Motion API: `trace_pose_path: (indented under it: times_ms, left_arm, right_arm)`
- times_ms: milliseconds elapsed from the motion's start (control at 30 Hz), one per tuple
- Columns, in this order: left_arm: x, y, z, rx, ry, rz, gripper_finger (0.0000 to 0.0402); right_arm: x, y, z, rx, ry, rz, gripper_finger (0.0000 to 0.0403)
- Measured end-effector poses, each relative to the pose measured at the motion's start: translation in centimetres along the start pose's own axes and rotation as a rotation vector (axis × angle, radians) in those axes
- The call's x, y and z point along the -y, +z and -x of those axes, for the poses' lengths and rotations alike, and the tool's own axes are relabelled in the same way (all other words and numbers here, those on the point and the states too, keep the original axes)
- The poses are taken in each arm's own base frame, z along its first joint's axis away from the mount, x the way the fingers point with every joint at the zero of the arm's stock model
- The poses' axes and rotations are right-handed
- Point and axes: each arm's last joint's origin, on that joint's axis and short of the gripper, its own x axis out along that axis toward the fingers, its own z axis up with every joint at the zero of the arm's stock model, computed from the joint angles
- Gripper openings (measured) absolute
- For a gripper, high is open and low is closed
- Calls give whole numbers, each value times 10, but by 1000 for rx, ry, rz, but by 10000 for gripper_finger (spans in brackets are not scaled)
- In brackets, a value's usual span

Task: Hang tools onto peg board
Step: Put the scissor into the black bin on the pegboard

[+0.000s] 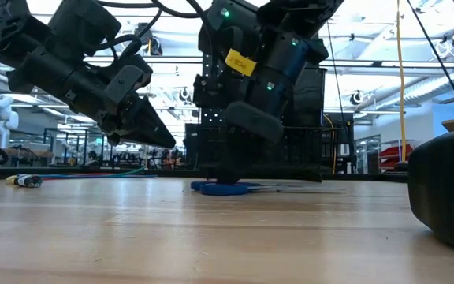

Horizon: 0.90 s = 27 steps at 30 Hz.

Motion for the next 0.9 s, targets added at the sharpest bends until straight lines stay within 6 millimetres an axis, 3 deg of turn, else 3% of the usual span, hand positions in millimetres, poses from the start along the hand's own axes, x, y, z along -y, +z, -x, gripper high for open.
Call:
trace_pose_path:
  times_ms: [233, 567, 900]
  left_arm:
    - [0, 0, 0, 1, -1, -7, 0]
    - [0, 1, 0, 6, -3, -15, 0]
    - [-1, 1, 3, 11, -3, -25, 0]
  right_arm:
    - [-5, -3, -6, -11, -28, -2, 101]
    - [-5, -3, -4, 0, -40, -11, 101]
    - [-15, 10, 39, 116, -32, 7, 95]
